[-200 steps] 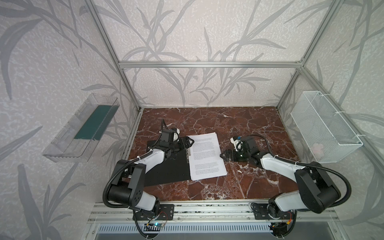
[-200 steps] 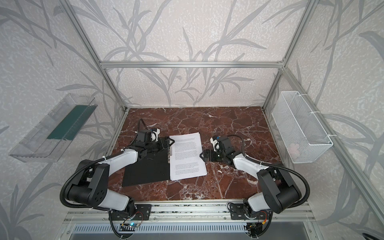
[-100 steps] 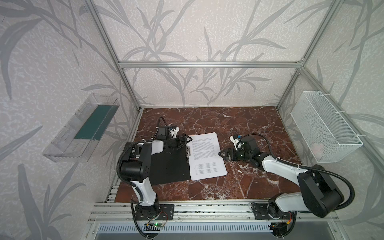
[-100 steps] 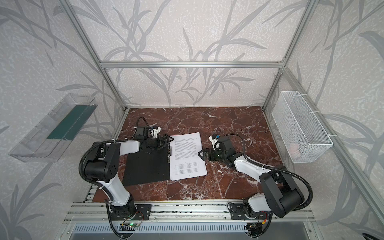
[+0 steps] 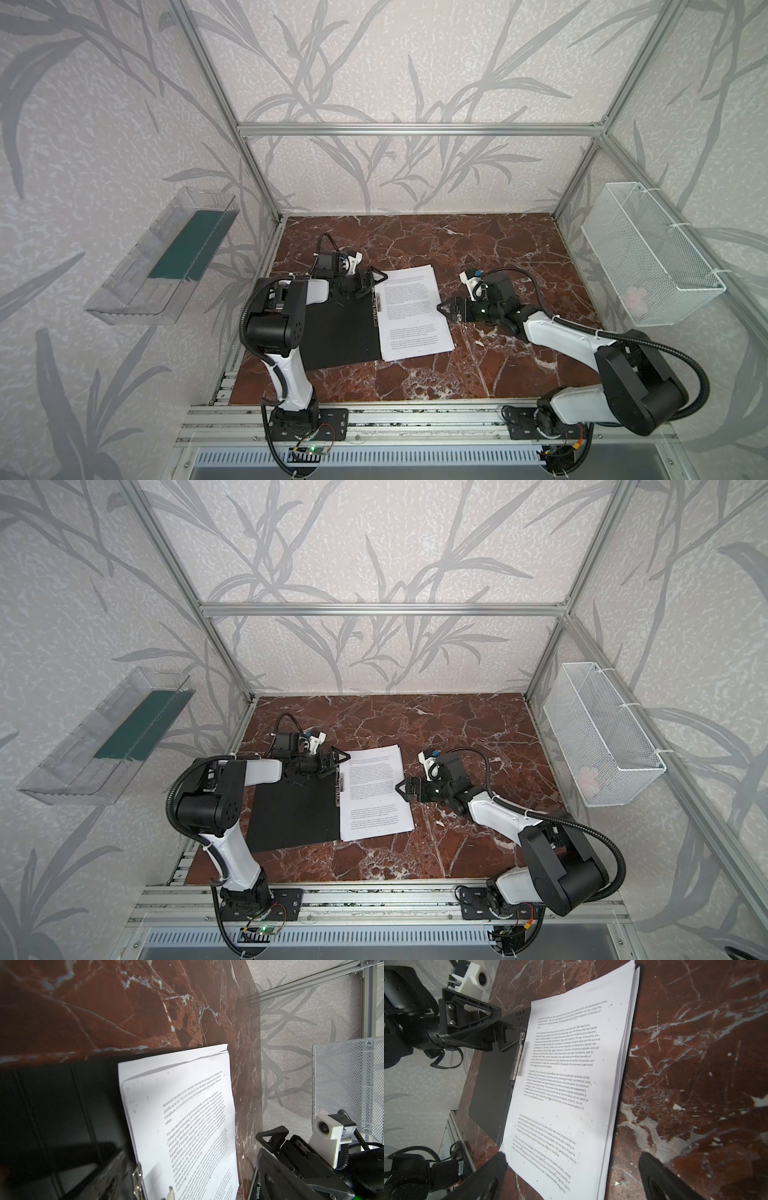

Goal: Put the files into the folder

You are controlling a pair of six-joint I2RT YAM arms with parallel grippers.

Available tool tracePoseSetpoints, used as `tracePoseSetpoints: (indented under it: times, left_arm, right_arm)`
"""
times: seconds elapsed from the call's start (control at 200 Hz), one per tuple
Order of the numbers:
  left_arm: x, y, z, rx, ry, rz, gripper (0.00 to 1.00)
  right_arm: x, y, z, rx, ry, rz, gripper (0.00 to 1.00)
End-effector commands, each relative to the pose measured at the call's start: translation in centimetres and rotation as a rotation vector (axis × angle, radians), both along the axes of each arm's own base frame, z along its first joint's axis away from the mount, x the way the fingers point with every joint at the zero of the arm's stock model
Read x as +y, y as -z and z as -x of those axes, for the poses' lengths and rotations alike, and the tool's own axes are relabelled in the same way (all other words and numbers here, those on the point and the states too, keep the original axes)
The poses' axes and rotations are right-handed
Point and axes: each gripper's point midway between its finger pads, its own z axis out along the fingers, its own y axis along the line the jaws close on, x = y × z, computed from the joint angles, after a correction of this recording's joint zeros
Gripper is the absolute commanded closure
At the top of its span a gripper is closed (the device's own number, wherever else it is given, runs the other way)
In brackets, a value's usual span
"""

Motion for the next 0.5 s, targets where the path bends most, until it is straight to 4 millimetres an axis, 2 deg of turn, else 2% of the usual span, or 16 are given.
tracePoseSetpoints:
  times: [0.0,0.495]
  left_arm:
    - [-0.2,-1.0,0.3,-0.029,0.010,0.031,0.02]
    - [-0.4,-3.8,1.0,-0.096,0.003,0.088,0.02]
  right_arm:
    - [0.1,-0.4,0.1,-0.008,-0.007,-0.006,0.01]
    - [0.0,-0.2,0.1,-0.006,-0.006,0.006,0.01]
